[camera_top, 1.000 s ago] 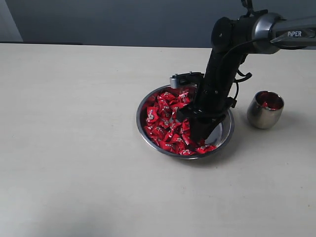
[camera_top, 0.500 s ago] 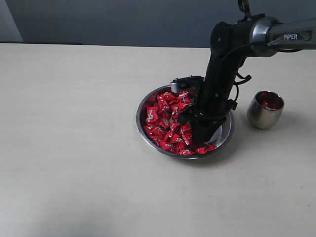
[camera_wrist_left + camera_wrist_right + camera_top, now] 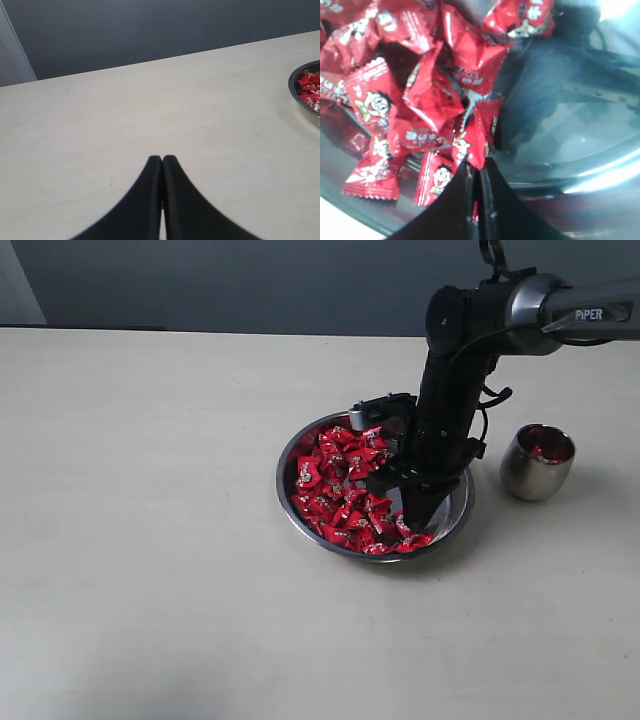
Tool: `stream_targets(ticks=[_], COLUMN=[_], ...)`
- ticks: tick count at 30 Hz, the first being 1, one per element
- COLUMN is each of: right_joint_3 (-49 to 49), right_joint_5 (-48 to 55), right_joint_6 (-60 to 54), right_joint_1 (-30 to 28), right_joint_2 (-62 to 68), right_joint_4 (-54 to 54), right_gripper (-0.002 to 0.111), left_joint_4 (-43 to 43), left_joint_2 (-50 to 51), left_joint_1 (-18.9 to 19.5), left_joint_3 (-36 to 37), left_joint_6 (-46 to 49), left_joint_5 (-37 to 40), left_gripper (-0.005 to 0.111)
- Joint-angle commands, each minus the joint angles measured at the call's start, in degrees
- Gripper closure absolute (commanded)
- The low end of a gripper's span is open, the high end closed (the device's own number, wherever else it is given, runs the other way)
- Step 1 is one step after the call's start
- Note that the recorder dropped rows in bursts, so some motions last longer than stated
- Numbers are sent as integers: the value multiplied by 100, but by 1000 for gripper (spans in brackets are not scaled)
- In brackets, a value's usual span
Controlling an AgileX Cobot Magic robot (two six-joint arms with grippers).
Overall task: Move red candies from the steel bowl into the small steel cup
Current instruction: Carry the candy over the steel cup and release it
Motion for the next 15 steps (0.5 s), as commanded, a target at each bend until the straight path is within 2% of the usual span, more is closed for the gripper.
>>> stream_targets(ticks=[1, 7, 15], right_joint_3=[28, 28, 28], right_joint_5=[-21, -336, -684], right_joint_6=[-40, -40, 521], right_joint_1=[-14, -215, -1513], right_joint_2=[-136, -774, -1479], right_joint_4=[-228, -345, -778], right_gripper=[109, 109, 109], left_joint_4=[-2, -2, -2], left_joint_2=[-25, -25, -25], left_joint_1=[-60, -60, -60], left_joint_3=[-6, -6, -6], left_joint_6=[-32, -32, -32], left_joint_5=[-20, -20, -20], left_gripper=[106, 106, 106])
